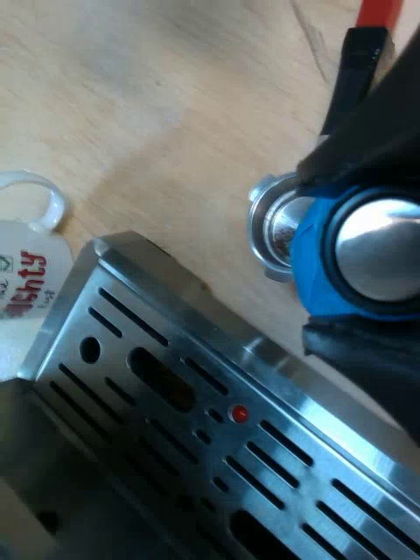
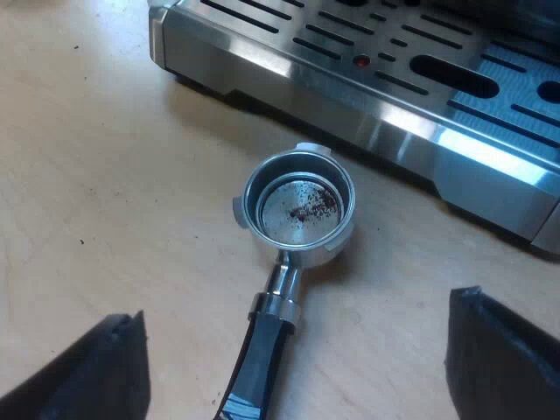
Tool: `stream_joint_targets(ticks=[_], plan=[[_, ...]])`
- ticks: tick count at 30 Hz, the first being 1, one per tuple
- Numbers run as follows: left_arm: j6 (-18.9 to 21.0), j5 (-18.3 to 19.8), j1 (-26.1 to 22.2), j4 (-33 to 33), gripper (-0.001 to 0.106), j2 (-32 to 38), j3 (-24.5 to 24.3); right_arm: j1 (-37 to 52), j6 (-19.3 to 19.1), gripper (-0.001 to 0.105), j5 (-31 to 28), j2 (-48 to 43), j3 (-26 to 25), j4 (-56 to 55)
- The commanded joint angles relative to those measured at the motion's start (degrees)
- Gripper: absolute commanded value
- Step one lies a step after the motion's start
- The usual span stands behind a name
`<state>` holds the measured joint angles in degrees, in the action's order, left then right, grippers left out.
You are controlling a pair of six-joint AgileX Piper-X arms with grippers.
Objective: Grind coffee beans and then tamp
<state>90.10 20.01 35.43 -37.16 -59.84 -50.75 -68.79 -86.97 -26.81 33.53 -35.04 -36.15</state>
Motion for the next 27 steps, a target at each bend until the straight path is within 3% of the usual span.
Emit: stream_joint_targets(ticks=[1,12,16,27], plan=[[-0.2,0.4,1.8,0.3,0.000,-1.2,-1.3,0.1,-0.7,0.070,0.1,-0.1,-0.1,0.3],[-0.2,-1.4,9.7,5.4,0.000,-7.0,-1.5,0.1,-0.7,0.070,0.1,-0.1,-0.1,0.3],[-0.8,-1.4,10.2,5.4,0.000,-9.2,-2.2,0.1,-0.7,0.070,0.1,-0.1,-0.1,0.3],[-7.1,-2.3,10.2,5.4,0.000,-13.8,-2.6,0.1,-0.7,0.070,0.1,-0.1,-0.1,0.3]])
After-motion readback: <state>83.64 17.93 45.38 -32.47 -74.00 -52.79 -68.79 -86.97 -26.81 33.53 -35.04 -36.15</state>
